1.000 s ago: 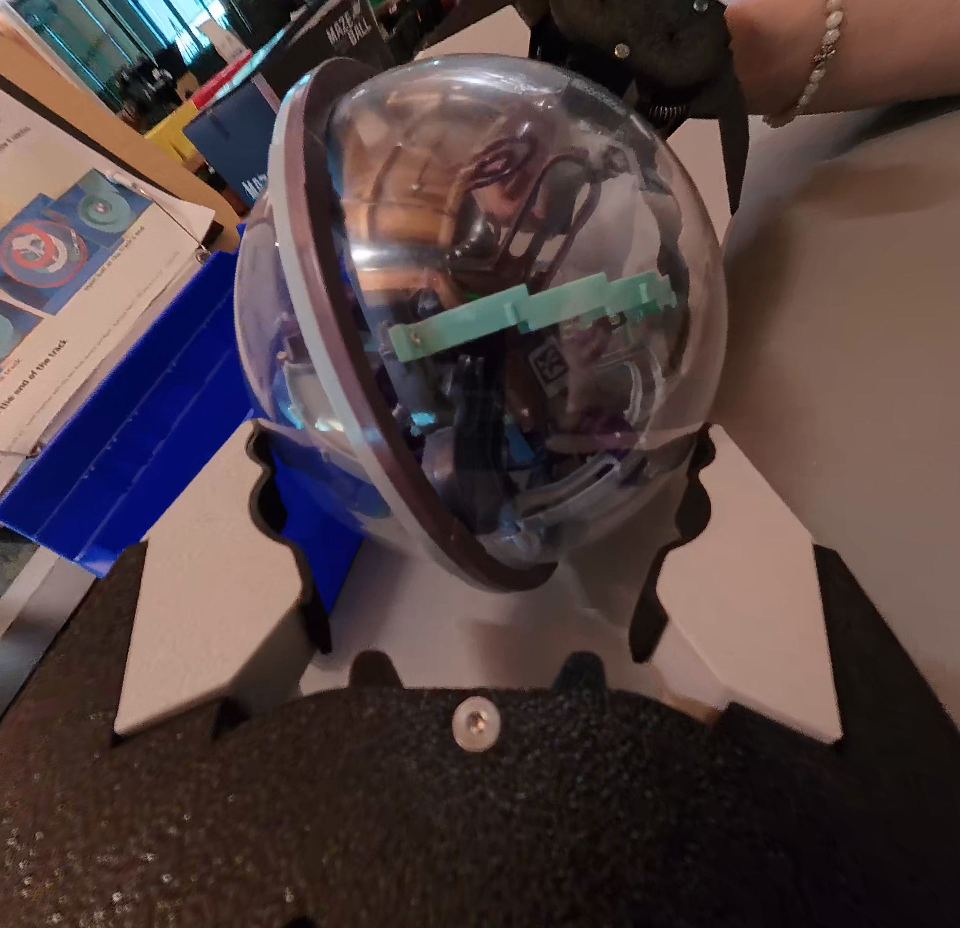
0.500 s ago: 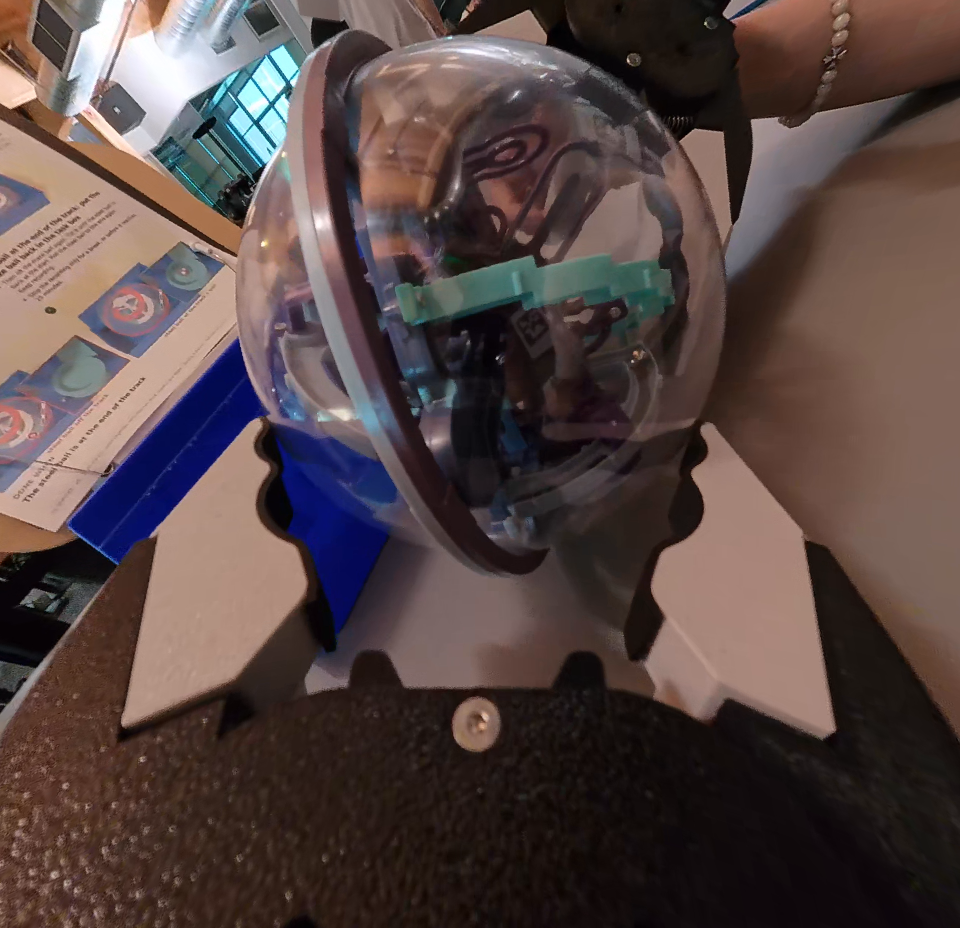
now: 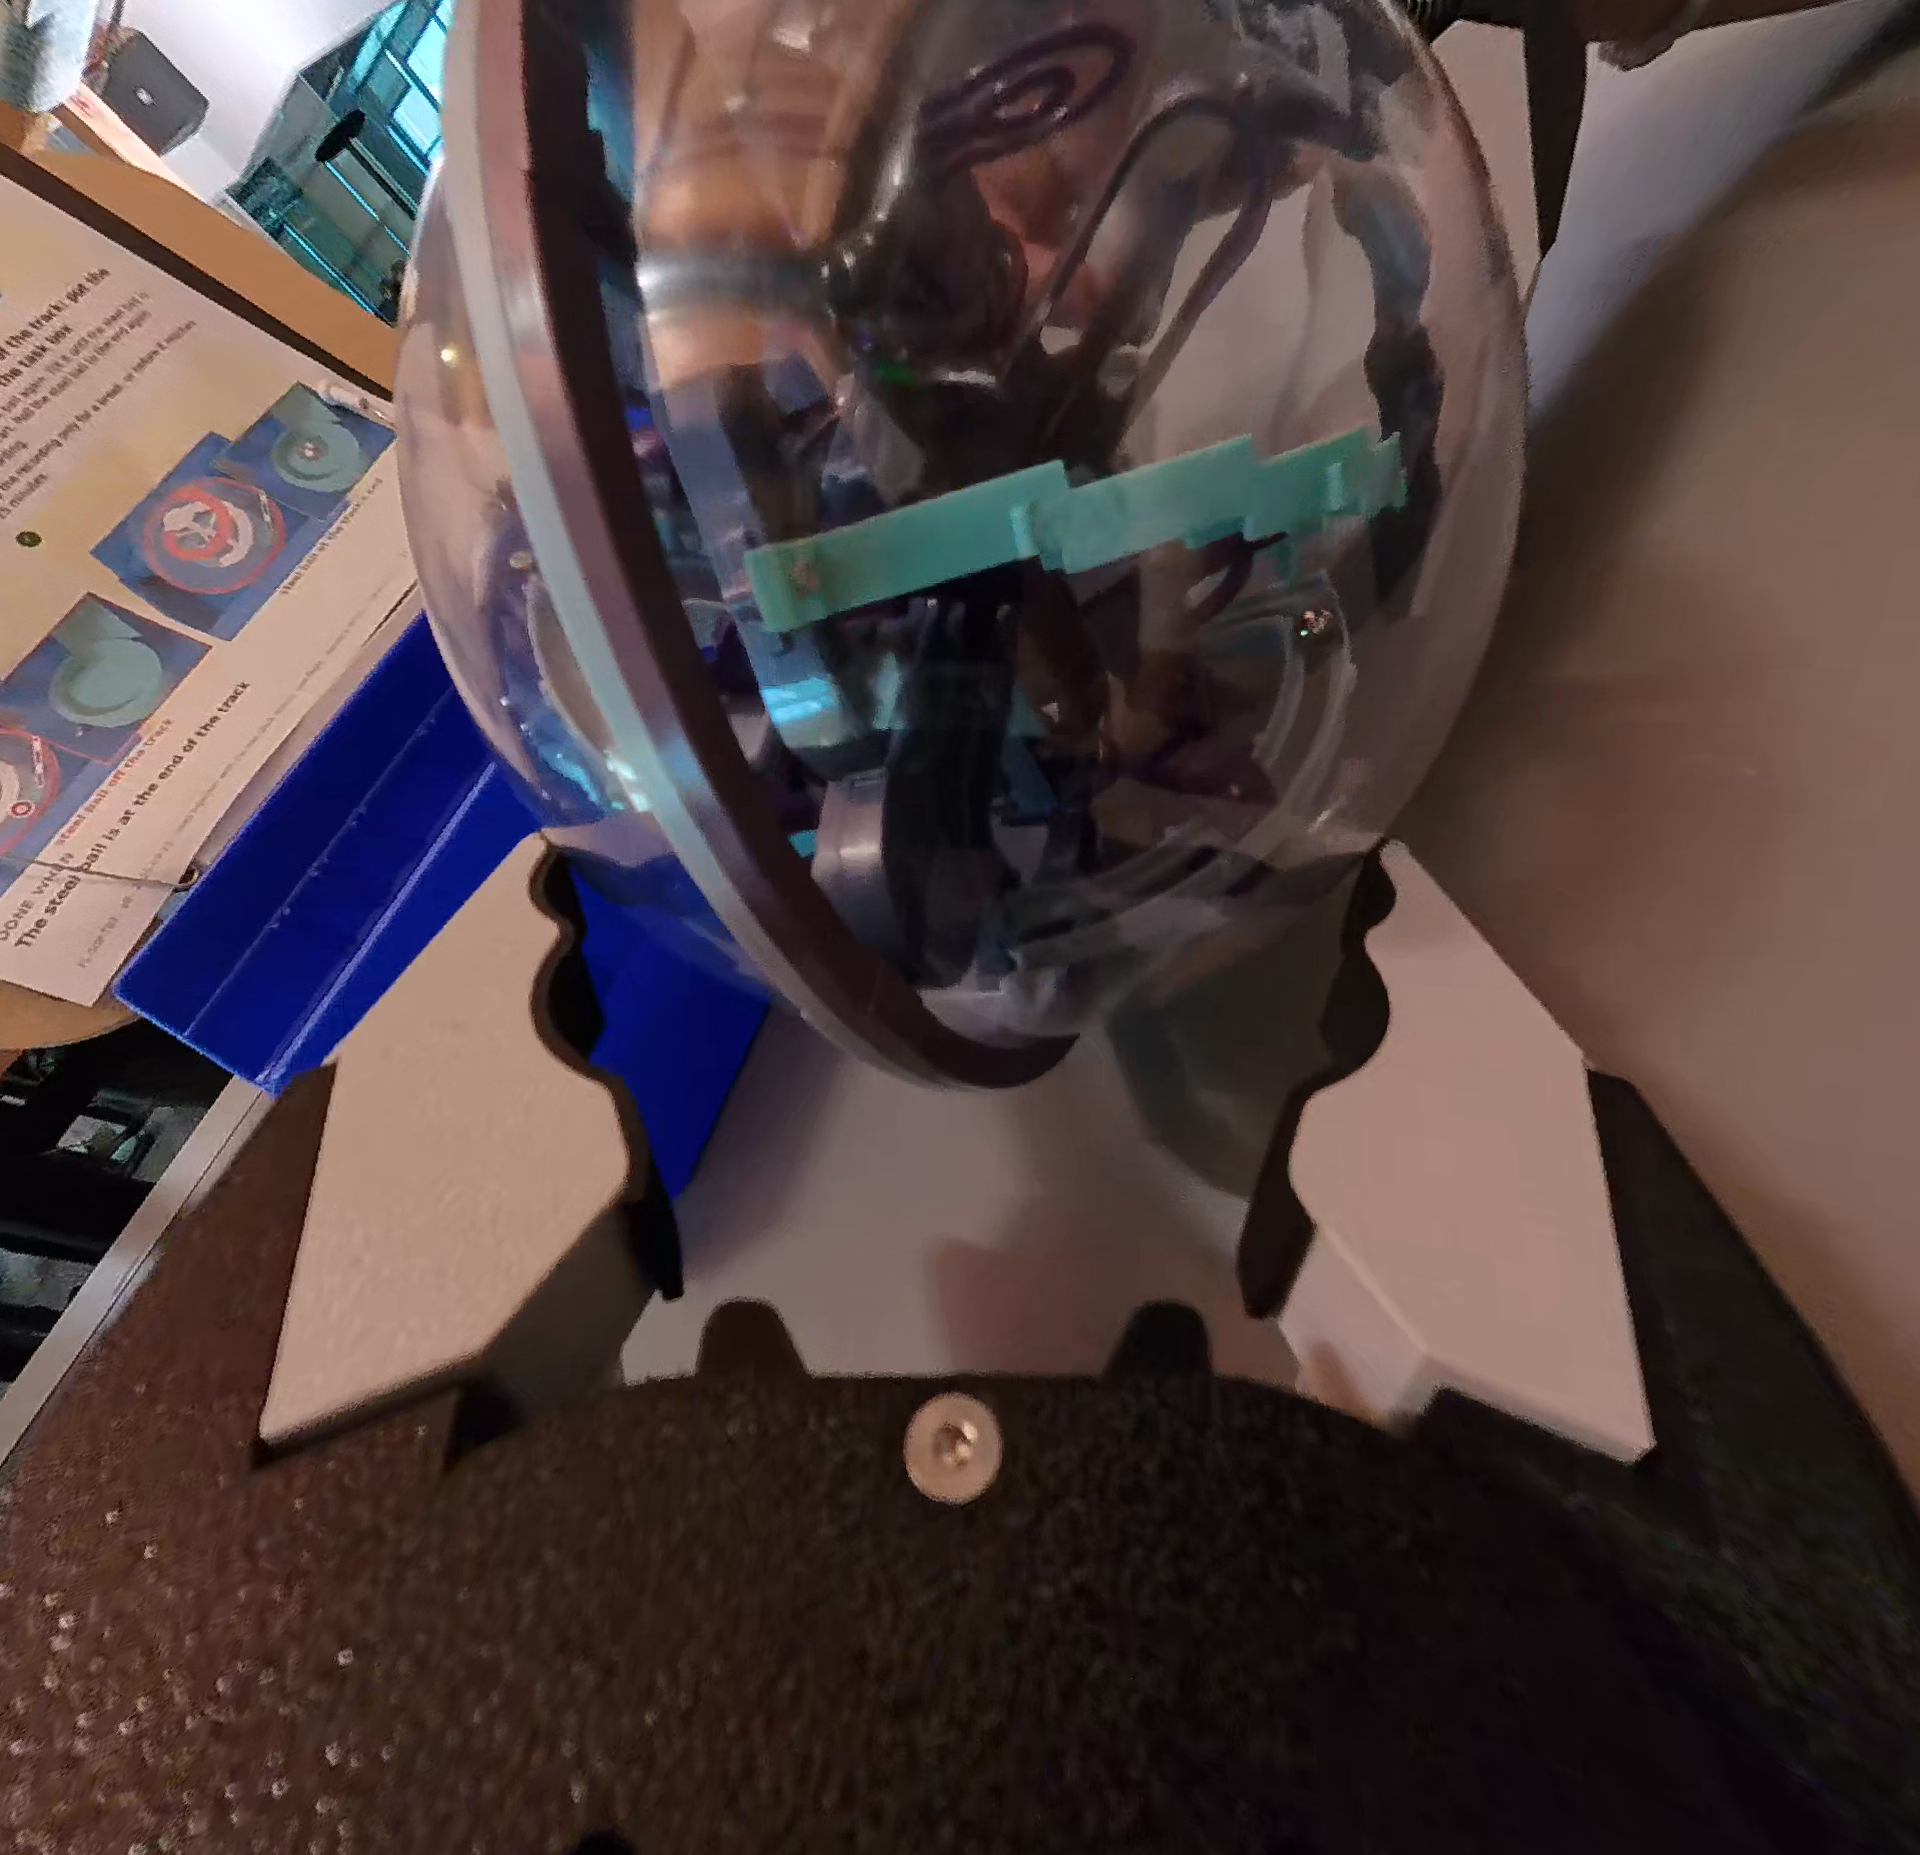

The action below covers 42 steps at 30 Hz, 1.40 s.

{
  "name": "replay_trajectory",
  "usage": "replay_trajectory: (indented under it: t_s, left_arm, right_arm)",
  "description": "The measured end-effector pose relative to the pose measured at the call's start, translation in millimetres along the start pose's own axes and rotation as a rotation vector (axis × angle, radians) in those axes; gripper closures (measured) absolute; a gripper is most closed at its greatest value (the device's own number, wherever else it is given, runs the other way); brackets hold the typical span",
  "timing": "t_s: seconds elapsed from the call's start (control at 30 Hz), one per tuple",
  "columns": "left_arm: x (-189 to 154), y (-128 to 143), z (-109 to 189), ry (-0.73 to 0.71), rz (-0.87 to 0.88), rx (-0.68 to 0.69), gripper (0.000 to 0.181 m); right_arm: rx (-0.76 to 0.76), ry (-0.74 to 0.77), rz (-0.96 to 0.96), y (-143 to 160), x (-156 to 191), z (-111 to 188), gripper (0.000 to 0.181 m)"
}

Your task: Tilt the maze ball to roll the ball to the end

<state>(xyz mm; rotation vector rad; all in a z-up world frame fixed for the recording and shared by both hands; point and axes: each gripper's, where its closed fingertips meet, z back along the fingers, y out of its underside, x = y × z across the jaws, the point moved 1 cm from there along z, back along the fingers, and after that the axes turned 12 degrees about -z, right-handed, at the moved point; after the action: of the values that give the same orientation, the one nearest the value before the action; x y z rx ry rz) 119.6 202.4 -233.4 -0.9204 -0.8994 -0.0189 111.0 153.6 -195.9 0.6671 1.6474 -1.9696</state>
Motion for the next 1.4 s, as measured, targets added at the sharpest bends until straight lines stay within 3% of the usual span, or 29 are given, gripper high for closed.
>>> replay_trajectory:
  t_s: [0.87,1.4]
  left_arm:
    - [-2,9,-2,0.039,0.016,0.045,0.043]
    - [-10,10,-3,0.151,0.107,0.056,0.043]
  right_arm:
    - [-0.004,-0.011,0.012,-7,2,-3,0.035]
    - [-0.047,-0.041,-0.114,-16,3,-3,0.035]
